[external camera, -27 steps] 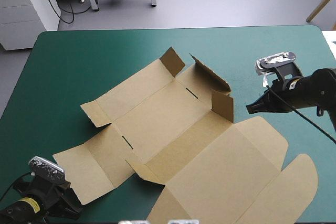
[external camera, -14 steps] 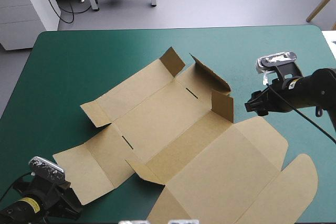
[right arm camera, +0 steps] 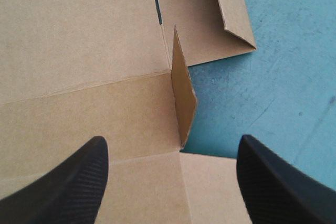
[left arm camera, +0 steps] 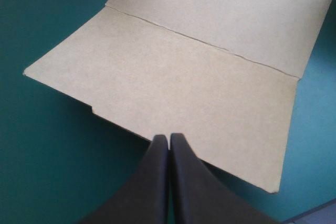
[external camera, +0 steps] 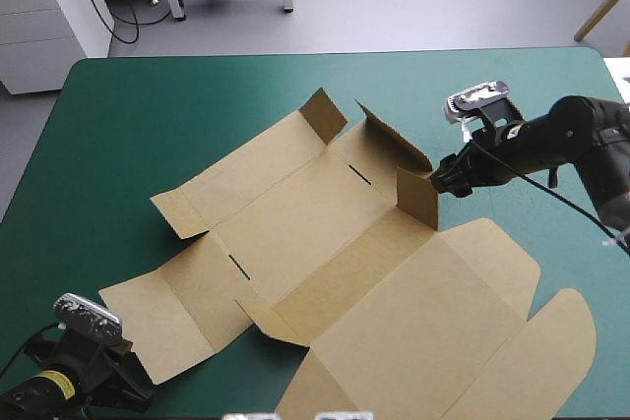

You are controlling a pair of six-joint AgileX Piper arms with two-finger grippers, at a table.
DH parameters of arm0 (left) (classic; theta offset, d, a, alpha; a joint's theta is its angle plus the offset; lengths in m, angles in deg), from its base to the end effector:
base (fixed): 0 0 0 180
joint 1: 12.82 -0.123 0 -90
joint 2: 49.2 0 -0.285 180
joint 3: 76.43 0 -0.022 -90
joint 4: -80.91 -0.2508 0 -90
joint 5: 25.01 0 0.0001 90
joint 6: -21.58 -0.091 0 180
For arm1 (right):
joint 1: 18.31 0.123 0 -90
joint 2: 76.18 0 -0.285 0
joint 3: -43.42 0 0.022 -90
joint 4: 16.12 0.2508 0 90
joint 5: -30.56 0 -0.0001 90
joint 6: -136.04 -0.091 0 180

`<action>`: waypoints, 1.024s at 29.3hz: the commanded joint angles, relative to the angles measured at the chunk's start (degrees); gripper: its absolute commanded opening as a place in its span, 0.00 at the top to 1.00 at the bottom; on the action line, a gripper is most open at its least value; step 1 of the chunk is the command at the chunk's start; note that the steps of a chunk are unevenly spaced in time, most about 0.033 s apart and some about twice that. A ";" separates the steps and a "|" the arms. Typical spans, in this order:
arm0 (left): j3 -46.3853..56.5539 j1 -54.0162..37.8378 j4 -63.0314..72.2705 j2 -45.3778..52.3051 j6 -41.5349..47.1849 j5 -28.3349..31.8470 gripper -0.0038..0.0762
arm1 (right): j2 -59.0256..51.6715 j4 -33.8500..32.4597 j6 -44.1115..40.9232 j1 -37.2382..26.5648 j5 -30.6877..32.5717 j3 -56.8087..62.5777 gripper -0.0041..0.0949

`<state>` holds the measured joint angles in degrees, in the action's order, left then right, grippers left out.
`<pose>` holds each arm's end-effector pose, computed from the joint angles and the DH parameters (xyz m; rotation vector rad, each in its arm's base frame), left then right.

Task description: Fold the box

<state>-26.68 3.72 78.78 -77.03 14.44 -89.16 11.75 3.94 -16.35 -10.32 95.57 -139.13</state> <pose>0.0435 -0.0097 0.2600 0.5129 2.4190 -0.0221 0.2757 0.0673 0.3758 -0.7027 2.4592 0.3384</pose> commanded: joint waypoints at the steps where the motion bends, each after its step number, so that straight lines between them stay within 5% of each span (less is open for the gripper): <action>1: -1.19 0.08 0.12 -0.89 0.16 2.58 0.96 | 3.77 0.52 2.79 2.57 -2.53 -5.30 0.32; 8: -1.19 0.08 -0.07 -0.89 1.28 2.47 0.96 | 12.64 -6.51 2.92 6.60 -2.29 -8.85 0.32; 30: -1.19 0.08 -1.21 -0.89 1.28 2.47 0.96 | 24.12 -4.71 4.45 6.84 -2.18 -8.85 0.35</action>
<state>-26.57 3.72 77.87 -77.03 15.01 -89.16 38.32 -1.25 -12.58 -3.38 93.31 -146.09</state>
